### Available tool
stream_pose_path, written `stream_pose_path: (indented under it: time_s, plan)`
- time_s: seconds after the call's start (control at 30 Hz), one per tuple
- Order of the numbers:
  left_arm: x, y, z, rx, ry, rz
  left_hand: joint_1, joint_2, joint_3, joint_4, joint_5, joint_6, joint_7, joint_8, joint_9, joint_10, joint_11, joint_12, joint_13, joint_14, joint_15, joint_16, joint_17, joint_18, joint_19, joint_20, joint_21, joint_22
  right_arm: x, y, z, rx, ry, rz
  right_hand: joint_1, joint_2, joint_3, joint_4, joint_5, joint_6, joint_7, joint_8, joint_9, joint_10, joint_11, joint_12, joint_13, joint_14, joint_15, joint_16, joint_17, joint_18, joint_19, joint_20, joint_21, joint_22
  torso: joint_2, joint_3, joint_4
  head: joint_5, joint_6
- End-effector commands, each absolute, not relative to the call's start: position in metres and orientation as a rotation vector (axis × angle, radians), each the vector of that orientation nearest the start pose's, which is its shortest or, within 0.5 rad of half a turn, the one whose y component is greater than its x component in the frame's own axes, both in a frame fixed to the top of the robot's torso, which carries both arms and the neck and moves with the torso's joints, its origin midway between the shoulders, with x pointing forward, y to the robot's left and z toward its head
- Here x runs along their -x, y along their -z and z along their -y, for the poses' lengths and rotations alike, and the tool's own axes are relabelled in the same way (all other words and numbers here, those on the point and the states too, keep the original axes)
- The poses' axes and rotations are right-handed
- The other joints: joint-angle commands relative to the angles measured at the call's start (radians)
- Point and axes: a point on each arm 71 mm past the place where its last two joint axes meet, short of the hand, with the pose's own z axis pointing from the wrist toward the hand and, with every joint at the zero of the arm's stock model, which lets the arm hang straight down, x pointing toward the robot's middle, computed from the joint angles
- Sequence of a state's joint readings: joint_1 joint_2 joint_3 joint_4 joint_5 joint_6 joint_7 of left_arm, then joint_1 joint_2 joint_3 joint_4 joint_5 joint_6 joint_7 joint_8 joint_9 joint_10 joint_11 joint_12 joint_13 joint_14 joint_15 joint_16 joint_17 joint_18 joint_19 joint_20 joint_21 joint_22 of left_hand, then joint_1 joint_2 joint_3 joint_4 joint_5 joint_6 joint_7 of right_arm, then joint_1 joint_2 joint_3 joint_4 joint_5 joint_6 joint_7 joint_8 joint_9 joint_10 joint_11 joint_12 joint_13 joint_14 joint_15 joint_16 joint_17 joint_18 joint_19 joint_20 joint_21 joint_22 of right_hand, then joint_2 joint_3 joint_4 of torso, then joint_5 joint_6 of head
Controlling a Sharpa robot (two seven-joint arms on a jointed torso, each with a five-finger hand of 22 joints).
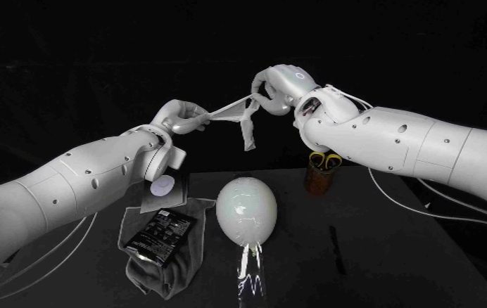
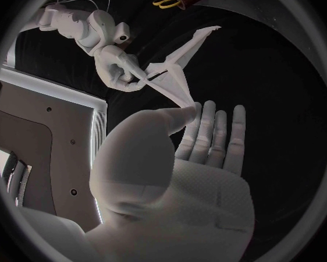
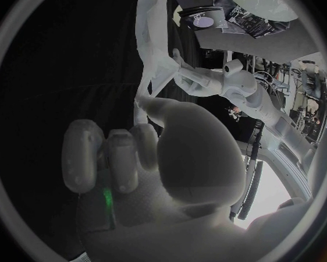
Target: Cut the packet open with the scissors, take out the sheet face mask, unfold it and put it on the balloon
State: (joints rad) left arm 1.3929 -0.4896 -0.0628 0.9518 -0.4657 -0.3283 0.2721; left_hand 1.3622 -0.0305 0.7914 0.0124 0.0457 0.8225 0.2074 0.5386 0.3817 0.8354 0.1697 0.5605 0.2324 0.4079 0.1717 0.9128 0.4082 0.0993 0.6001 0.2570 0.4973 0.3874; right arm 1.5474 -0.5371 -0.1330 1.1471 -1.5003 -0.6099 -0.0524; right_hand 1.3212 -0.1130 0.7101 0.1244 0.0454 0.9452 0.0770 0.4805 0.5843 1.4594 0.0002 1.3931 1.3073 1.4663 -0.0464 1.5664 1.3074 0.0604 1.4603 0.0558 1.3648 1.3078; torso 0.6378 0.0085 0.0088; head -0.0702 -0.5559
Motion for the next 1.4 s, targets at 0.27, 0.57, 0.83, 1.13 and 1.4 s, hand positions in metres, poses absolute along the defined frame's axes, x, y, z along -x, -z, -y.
stream_pose_path:
  time_s: [0.27, 0.57, 0.83, 1.13, 1.4]
  plan:
    - [-0.6, 0.104, -0.195, 0.795, 1.234, -1.28, 0.004, 0.006, -0.007, 0.004, 0.003, 0.009, 0.001, -0.008, 0.153, 0.045, -0.006, -0.012, -0.027, 0.057, -0.009, -0.001, -0.047, 0.012, -0.015, -0.01, 0.07, 0.052, -0.581, 0.03, 0.15, 0.311, -0.48, -1.203, 0.005, 0.005, 0.005, -0.002, 0.003, 0.005, 0.0, 0.043, 0.001, 0.012, 0.001, 0.005, 0.099, 0.104, -0.01, 0.004, 0.263, -0.016, 0.012, -0.002, -0.002, 0.204, -0.001, -0.0006, -0.0002, 0.0, 0.003]
    - [-0.593, 0.102, -0.186, 0.902, 1.325, -1.245, 0.002, 0.006, 0.007, 0.005, 0.002, 0.009, -0.005, -0.023, 0.182, 0.167, -0.023, -0.103, -0.088, 0.179, -0.033, -0.046, -0.13, 0.04, -0.011, -0.023, 0.175, 0.123, -0.584, 0.045, 0.151, 0.274, -0.492, -1.244, 0.005, 0.006, 0.006, -0.001, 0.003, 0.005, 0.0, 0.042, 0.0, 0.012, 0.001, 0.003, 0.097, 0.104, -0.01, 0.004, 0.263, -0.016, 0.012, -0.002, -0.003, 0.204, 0.001, -0.0005, 0.0007, 0.001, 0.003]
    - [-0.597, 0.088, -0.195, 0.921, 1.336, -1.191, -0.002, 0.004, 0.01, 0.007, 0.002, 0.011, -0.008, -0.025, 0.198, 0.208, -0.027, -0.149, -0.109, 0.208, -0.038, -0.061, -0.158, 0.049, -0.018, -0.018, 0.196, 0.137, -0.587, 0.057, 0.16, 0.25, -0.466, -1.229, 0.005, 0.007, 0.007, -0.001, 0.003, 0.005, 0.0, 0.042, 0.0, 0.012, 0.001, 0.003, 0.097, 0.104, -0.01, 0.004, 0.263, -0.015, 0.011, -0.002, -0.004, 0.204, 0.001, 0.0015, 0.002, 0.009, 0.001]
    - [-0.6, 0.083, -0.198, 0.902, 1.327, -1.219, -0.004, 0.003, 0.01, 0.01, 0.002, 0.012, -0.01, -0.027, 0.207, 0.228, -0.03, -0.174, -0.118, 0.222, -0.041, -0.067, -0.17, 0.056, -0.017, -0.015, 0.205, 0.141, -0.588, 0.055, 0.173, 0.224, -0.45, -1.155, 0.005, 0.007, 0.007, -0.001, 0.003, 0.005, 0.0, 0.042, 0.0, 0.013, 0.001, 0.006, 0.1, 0.104, -0.01, 0.004, 0.263, -0.016, 0.013, -0.002, 0.001, 0.205, 0.0, -0.0005, -0.001, 0.01, 0.002]
    - [-0.601, 0.084, -0.198, 0.894, 1.324, -1.244, -0.005, 0.003, 0.01, 0.011, 0.002, 0.014, -0.011, -0.027, 0.21, 0.235, -0.03, -0.182, -0.121, 0.227, -0.041, -0.069, -0.174, 0.059, -0.017, -0.013, 0.208, 0.143, -0.584, 0.053, 0.171, 0.222, -0.474, -1.123, 0.005, 0.007, 0.007, -0.001, 0.003, 0.005, 0.0, 0.042, -0.001, 0.013, 0.001, 0.006, 0.1, 0.104, -0.01, 0.004, 0.263, -0.017, 0.014, -0.002, 0.001, 0.205, 0.0, 0.0005, 0.0014, 0.01, 0.004]
